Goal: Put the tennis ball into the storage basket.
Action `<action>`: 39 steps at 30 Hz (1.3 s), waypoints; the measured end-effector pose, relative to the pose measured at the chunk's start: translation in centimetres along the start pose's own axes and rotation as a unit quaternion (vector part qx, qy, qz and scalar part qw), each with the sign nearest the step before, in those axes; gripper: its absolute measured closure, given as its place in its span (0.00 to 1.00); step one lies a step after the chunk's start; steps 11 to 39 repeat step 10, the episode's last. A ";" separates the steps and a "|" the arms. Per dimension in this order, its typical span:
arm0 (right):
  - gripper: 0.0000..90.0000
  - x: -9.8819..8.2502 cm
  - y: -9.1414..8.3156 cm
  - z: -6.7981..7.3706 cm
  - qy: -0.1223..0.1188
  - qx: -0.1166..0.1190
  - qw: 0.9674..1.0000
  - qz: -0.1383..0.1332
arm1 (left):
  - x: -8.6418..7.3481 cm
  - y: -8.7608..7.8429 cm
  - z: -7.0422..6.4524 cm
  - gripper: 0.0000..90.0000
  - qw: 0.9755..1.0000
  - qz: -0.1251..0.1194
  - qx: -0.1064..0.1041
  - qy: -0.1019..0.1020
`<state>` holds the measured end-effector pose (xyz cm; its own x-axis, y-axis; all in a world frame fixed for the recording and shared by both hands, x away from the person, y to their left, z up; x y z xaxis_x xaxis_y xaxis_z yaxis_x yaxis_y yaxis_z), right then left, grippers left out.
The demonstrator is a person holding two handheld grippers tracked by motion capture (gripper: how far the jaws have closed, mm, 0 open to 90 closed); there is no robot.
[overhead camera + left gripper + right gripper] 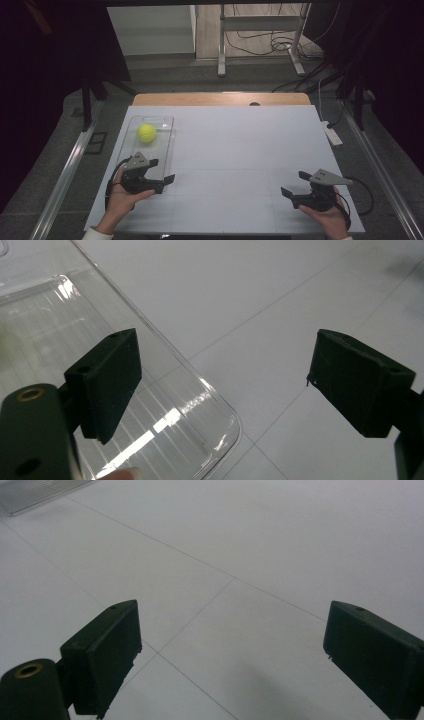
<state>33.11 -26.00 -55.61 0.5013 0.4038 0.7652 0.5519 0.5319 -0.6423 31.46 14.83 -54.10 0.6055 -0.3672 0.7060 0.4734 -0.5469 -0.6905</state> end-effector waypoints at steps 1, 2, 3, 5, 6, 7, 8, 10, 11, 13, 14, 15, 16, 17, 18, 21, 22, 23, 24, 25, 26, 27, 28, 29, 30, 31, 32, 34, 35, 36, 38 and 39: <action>0.10 0.0 0.0 0.0 0.000 0.000 1.000 0.000 | 0.0 0.0 0.0 0.16 1.000 0.000 -0.001 -0.001; 0.10 0.0 0.0 0.0 0.000 0.000 1.000 0.000 | 0.0 0.0 -0.1 0.16 1.000 0.000 -0.002 -0.001; 0.10 0.0 0.0 0.0 0.000 -0.001 1.000 0.000 | 0.1 0.0 -0.1 0.16 1.000 -0.001 -0.003 -0.002; 0.10 0.0 0.0 -0.1 0.000 -0.001 1.000 -0.001 | 0.1 0.0 -0.1 0.16 1.000 -0.001 -0.004 -0.002; 0.10 0.0 -0.1 -0.1 0.001 -0.001 1.000 -0.001 | 0.0 0.0 -0.1 0.16 1.000 -0.001 -0.004 -0.002; 0.10 0.0 -0.1 -0.1 0.001 -0.001 1.000 -0.001 | 0.0 0.1 0.0 0.16 1.000 0.000 -0.004 -0.002; 0.10 0.0 0.0 -0.1 0.001 -0.001 1.000 -0.001 | 0.0 0.1 0.0 0.16 1.000 0.000 -0.004 -0.003; 0.10 0.0 0.0 -0.1 0.001 -0.001 1.000 -0.001 | -0.1 0.1 0.0 0.16 1.000 0.001 -0.004 -0.004; 0.10 0.0 0.0 -0.1 0.001 -0.001 1.000 -0.001 | -0.1 0.1 0.0 0.16 1.000 0.001 -0.004 -0.004; 0.10 0.0 0.0 -0.1 0.001 -0.001 1.000 -0.001 | -0.1 0.1 0.0 0.16 1.000 0.001 -0.004 -0.004; 0.10 0.0 0.0 -0.1 0.001 -0.001 1.000 -0.001 | -0.1 0.1 0.0 0.16 1.000 0.001 -0.004 -0.004; 0.10 0.0 0.0 -0.1 0.001 -0.001 1.000 -0.001 | -0.1 0.1 0.0 0.16 1.000 0.001 -0.004 -0.004; 0.10 0.0 0.0 -0.1 0.001 -0.001 1.000 -0.001 | -0.1 0.1 0.0 0.16 1.000 0.001 -0.004 -0.004; 0.10 0.0 0.0 -0.1 0.001 -0.001 1.000 -0.001 | -0.1 0.1 0.0 0.16 1.000 0.001 -0.004 -0.004; 0.10 0.0 0.0 -0.1 0.001 -0.001 1.000 -0.001 | -0.1 0.1 0.0 0.16 1.000 0.001 -0.004 -0.004; 0.10 0.0 0.0 -0.1 0.001 -0.001 1.000 -0.001 | -0.1 0.1 0.0 0.16 1.000 0.001 -0.004 -0.004; 0.10 0.0 0.0 -0.1 0.001 -0.001 1.000 -0.001 | -0.1 0.1 0.0 0.16 1.000 0.001 -0.004 -0.004; 0.10 0.0 0.0 -0.1 0.001 -0.001 1.000 -0.001 | -0.1 0.1 0.0 0.16 1.000 0.001 -0.004 -0.004; 0.10 0.0 0.0 -0.1 0.001 -0.001 1.000 -0.001 | -0.1 0.1 0.0 0.16 1.000 0.001 -0.004 -0.004; 0.10 0.0 0.0 -0.1 0.001 -0.001 1.000 -0.001 | -0.1 0.1 0.0 0.16 1.000 0.001 -0.004 -0.004; 0.10 0.0 0.0 -0.1 0.001 -0.001 1.000 -0.001 | -0.1 0.1 0.0 0.16 1.000 0.001 -0.004 -0.004; 0.10 0.0 0.0 -0.1 0.001 -0.001 1.000 -0.001 | -0.1 0.1 0.0 0.16 1.000 0.001 -0.004 -0.004; 0.10 0.0 0.0 -0.1 0.001 -0.001 1.000 -0.001 | -0.1 0.1 0.0 0.16 1.000 0.001 -0.004 -0.004; 0.10 0.0 0.0 -0.1 0.001 -0.001 1.000 -0.001 | -0.1 0.1 0.0 0.16 1.000 0.001 -0.004 -0.004; 0.10 0.0 0.0 -0.1 0.001 -0.001 1.000 -0.001 | -0.1 0.1 0.0 0.16 1.000 0.001 -0.004 -0.004; 0.10 0.0 0.0 -0.1 0.001 -0.001 1.000 -0.001 | -0.1 0.1 0.0 0.16 1.000 0.001 -0.004 -0.004; 0.10 0.0 0.0 -0.1 0.001 -0.001 1.000 -0.001 | -0.1 0.1 0.0 0.16 1.000 0.001 -0.004 -0.004; 0.10 0.0 0.0 -0.1 0.001 -0.001 1.000 -0.001 | -0.1 0.1 0.0 0.16 1.000 0.001 -0.004 -0.004; 0.10 0.0 0.0 -0.1 0.001 -0.001 1.000 -0.001 | -0.1 0.1 0.0 0.16 1.000 0.001 -0.004 -0.004; 0.10 0.0 0.0 -0.1 0.001 -0.001 1.000 -0.001 | -0.1 0.1 0.0 0.16 1.000 0.001 -0.004 -0.004; 0.10 0.0 0.0 -0.1 0.001 -0.001 1.000 -0.001 | -0.1 0.1 0.0 0.16 1.000 0.001 -0.004 -0.004; 0.10 0.0 0.0 -0.1 0.001 -0.001 1.000 -0.001 | -0.1 0.1 0.0 0.16 1.000 0.001 -0.004 -0.004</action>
Point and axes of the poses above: each handheld gripper's, and its own axes: y roughly forward along the jaws, x roughly out of its top, z roughly to its left, the point moved 10 cm from there along y, roughly forward along the jaws, and after that the axes turned 8 degrees about z, right-handed, at the moved point
